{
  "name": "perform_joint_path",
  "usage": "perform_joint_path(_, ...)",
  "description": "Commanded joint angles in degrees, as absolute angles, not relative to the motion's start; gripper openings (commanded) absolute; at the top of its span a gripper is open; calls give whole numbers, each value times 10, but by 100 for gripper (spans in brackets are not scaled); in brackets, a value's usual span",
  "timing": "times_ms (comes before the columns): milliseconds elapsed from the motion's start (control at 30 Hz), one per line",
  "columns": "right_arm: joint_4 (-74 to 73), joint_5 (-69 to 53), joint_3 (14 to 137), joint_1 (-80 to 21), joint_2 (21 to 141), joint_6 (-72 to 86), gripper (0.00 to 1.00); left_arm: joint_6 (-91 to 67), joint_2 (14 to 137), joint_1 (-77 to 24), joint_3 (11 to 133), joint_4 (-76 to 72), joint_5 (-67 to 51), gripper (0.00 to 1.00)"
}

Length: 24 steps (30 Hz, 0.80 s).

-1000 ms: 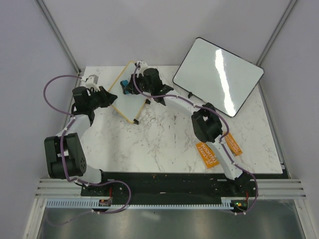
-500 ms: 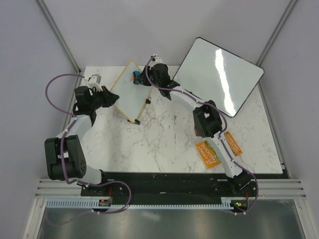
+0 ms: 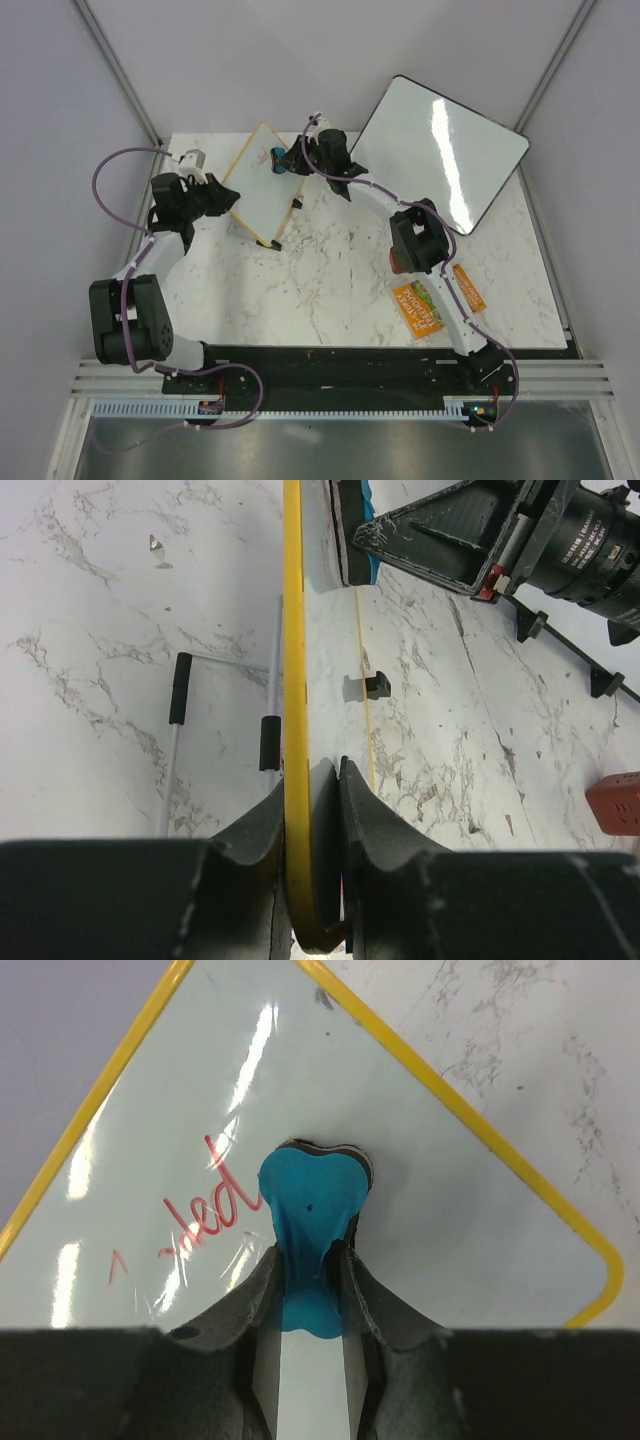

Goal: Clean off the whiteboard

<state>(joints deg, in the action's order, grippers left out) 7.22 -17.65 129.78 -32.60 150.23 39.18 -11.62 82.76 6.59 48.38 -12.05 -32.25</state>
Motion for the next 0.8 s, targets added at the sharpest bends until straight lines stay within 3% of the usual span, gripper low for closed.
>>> perform_joint_path(0, 80, -271, 1249, -349, 1502, 384, 0, -43, 823, 51, 475, -81, -300, 2)
perform_joint_path(767, 113, -345, 1288, -411, 1466, 346, 0, -30, 829, 36, 478, -74, -286, 2)
